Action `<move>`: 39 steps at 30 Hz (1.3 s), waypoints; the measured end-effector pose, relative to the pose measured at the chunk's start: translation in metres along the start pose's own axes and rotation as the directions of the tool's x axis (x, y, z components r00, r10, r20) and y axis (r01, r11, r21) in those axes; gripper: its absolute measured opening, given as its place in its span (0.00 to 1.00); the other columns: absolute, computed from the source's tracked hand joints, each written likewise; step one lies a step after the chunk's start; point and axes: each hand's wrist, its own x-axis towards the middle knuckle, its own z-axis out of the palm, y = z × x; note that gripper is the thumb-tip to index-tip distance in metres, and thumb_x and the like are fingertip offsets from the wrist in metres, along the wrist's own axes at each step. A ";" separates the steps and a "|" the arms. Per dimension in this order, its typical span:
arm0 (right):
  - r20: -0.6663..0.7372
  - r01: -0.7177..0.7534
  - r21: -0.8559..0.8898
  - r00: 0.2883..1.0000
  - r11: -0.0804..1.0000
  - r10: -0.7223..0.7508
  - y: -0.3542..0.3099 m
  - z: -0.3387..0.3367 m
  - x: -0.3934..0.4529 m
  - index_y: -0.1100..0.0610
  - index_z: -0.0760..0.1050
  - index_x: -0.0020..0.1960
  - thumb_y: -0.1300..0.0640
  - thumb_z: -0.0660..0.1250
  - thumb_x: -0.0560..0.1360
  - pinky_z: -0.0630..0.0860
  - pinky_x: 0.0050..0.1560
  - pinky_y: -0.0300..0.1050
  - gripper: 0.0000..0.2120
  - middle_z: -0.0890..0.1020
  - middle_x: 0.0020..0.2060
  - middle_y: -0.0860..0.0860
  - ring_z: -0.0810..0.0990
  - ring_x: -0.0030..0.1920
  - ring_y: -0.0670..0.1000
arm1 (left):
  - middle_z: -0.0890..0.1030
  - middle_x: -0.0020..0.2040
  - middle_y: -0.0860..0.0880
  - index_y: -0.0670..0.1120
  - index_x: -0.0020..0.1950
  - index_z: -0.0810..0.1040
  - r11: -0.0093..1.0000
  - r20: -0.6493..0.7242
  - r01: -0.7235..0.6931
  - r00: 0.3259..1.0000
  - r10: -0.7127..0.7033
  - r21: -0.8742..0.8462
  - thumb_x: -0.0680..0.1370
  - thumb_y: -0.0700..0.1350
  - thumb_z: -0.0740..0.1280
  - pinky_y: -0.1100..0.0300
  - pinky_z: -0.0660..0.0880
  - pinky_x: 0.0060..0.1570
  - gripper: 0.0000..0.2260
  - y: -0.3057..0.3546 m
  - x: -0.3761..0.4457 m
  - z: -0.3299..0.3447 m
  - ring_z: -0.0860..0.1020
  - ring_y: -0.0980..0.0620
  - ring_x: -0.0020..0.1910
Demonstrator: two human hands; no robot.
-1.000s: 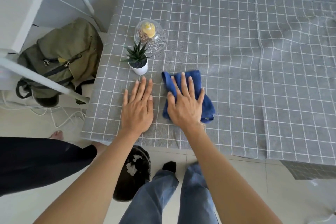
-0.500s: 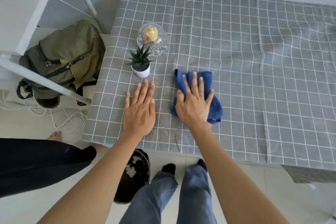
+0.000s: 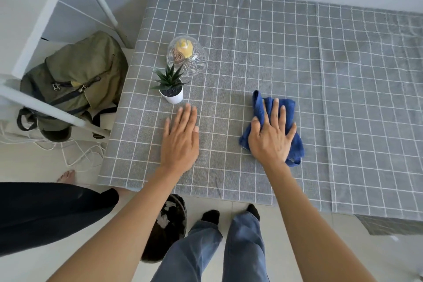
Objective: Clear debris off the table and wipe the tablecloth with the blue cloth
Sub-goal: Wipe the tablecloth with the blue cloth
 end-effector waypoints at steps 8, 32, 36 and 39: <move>-0.016 0.007 -0.009 1.000 1.000 -0.007 -0.004 0.000 0.008 0.50 0.51 0.77 0.48 0.46 0.80 0.39 0.73 0.61 0.26 0.45 0.78 0.46 0.41 0.77 0.48 | 0.42 0.78 0.52 0.49 0.78 0.42 0.999 0.012 -0.050 0.999 0.050 0.015 0.82 0.51 0.39 0.50 0.36 0.74 0.24 0.036 0.028 0.014 0.39 0.55 0.76; 0.070 0.266 -0.055 0.962 0.962 -0.262 -0.042 0.000 0.055 0.45 0.44 0.77 0.48 0.46 0.80 0.39 0.73 0.61 0.26 0.47 0.77 0.44 0.43 0.77 0.47 | 0.48 0.79 0.53 0.49 0.79 0.49 0.997 -0.030 -0.044 0.998 0.046 0.063 0.82 0.50 0.43 0.48 0.43 0.75 0.24 0.036 0.025 0.016 0.45 0.55 0.77; 0.021 0.217 -0.074 0.976 0.973 -0.216 -0.010 -0.011 0.068 0.48 0.45 0.78 0.49 0.45 0.81 0.39 0.74 0.60 0.26 0.48 0.77 0.44 0.44 0.77 0.48 | 0.46 0.78 0.54 0.50 0.79 0.46 0.998 -0.003 -0.050 0.999 0.050 0.039 0.82 0.51 0.40 0.49 0.40 0.75 0.24 0.035 0.026 0.014 0.43 0.56 0.77; -0.009 0.065 -0.033 0.998 0.997 -0.065 0.015 -0.021 0.080 0.51 0.46 0.78 0.49 0.45 0.81 0.39 0.74 0.60 0.27 0.48 0.78 0.45 0.43 0.77 0.47 | 0.44 0.78 0.55 0.51 0.78 0.44 0.998 0.004 -0.043 0.999 0.043 0.039 0.82 0.51 0.38 0.50 0.38 0.75 0.24 0.035 0.026 0.013 0.41 0.56 0.77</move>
